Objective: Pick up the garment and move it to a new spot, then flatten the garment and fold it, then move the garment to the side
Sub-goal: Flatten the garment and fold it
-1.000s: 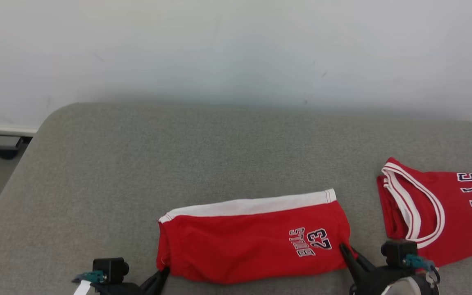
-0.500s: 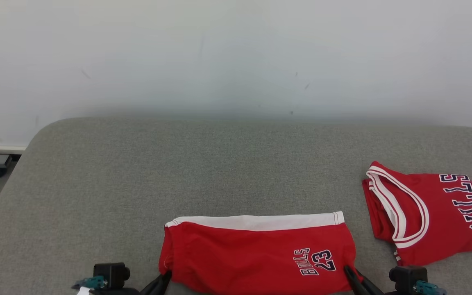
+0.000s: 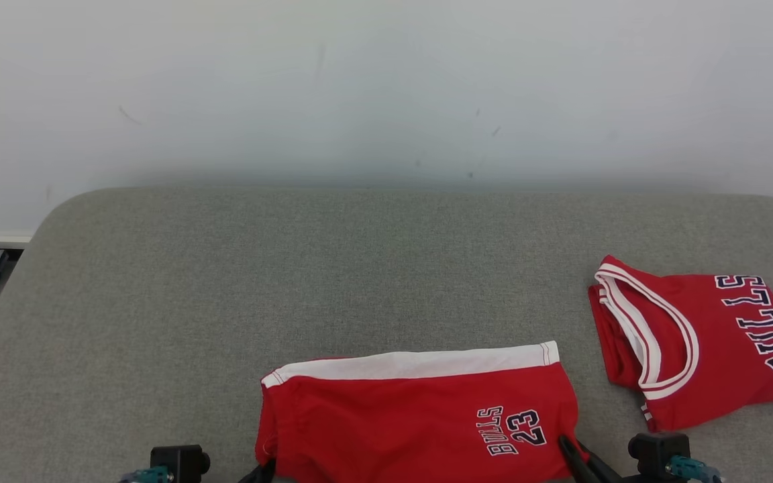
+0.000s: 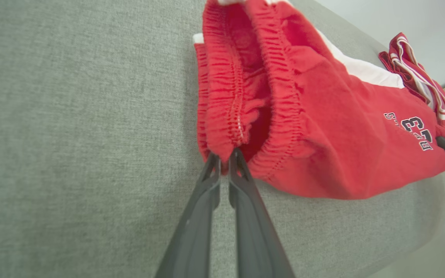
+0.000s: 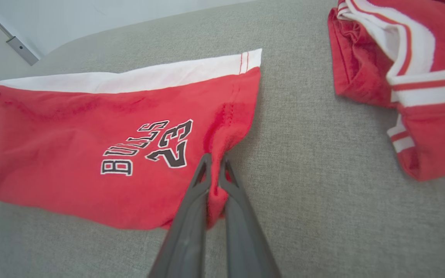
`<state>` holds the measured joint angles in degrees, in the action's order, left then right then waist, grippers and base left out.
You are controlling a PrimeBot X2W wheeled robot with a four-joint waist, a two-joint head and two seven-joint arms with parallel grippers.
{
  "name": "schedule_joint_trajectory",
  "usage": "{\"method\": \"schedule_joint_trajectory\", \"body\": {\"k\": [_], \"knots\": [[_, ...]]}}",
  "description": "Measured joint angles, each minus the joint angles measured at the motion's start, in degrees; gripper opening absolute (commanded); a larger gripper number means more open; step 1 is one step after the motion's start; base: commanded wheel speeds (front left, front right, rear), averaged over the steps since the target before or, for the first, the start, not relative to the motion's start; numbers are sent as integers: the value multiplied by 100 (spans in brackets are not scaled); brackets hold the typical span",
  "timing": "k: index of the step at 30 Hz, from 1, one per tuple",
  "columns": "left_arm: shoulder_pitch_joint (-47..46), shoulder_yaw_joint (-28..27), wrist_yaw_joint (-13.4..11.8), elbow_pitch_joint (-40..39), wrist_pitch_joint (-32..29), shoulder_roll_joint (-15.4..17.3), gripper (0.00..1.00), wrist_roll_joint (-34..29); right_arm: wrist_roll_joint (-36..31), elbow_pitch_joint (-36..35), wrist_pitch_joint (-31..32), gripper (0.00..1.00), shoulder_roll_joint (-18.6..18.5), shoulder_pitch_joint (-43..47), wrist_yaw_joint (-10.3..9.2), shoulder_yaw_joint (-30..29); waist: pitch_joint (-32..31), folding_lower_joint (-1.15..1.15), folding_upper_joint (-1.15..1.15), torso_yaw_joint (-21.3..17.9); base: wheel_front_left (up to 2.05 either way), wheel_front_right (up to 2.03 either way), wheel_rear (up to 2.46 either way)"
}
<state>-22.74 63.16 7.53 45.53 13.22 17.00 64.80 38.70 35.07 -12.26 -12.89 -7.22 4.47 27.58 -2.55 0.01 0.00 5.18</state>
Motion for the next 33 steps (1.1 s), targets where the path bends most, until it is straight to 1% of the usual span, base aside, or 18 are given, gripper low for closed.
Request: {"method": "schedule_joint_trajectory", "body": {"k": [1, 2, 3, 4, 7, 15, 21, 26, 31, 33], "knots": [[0, 0, 0, 9, 0, -5, 0, 0, 0, -1, 30, 19, 0, 0, -1, 13, 5, 0, 0, 0, 0, 0, 0], [-1, -1, 0, 20, 0, -11, 20, 0, 0, -8, 62, 64, 0, 2, -29, 21, 8, 0, 0, 0, 0, 0, 0], [-1, -11, -3, 27, 1, -15, 73, 0, 3, -20, 66, 100, 1, 8, -47, 14, 10, 0, 0, 2, 0, 0, 0], [-1, -35, -4, 32, 1, -16, 100, 1, 3, -34, 66, 100, -1, 14, -52, 7, 12, 0, 0, 3, 0, 0, 0], [-1, -112, -48, 43, 45, 11, 100, 10, 12, -140, 65, 100, -30, 75, -97, -74, 13, 0, 0, 6, 0, 0, 0], [-9, -166, -57, -70, 51, 80, 100, 7, 67, -434, 56, 100, -199, 93, -179, -241, -7, 0, 0, 32, 0, 0, 0], [1, -331, -177, -311, 78, 299, 100, -19, 67, -723, 4, 100, -213, 94, -225, -291, -50, 0, 0, 12, 0, 0, 0], [77, -534, -450, -528, 104, 519, 100, -204, 54, -923, -44, 100, -222, 92, -271, -325, -113, 0, 0, -37, 0, 0, 0], [165, -950, -927, -822, 112, 665, 100, -408, -97, -1048, -90, 100, -289, 93, -379, -355, -178, 0, 0, -85, 0, 0, 0], [251, -1059, -1084, -975, 112, 721, 100, -601, -166, -1115, -97, 100, -308, 93, -453, -350, -194, 0, 0, -113, 0, 0, 0]]}}
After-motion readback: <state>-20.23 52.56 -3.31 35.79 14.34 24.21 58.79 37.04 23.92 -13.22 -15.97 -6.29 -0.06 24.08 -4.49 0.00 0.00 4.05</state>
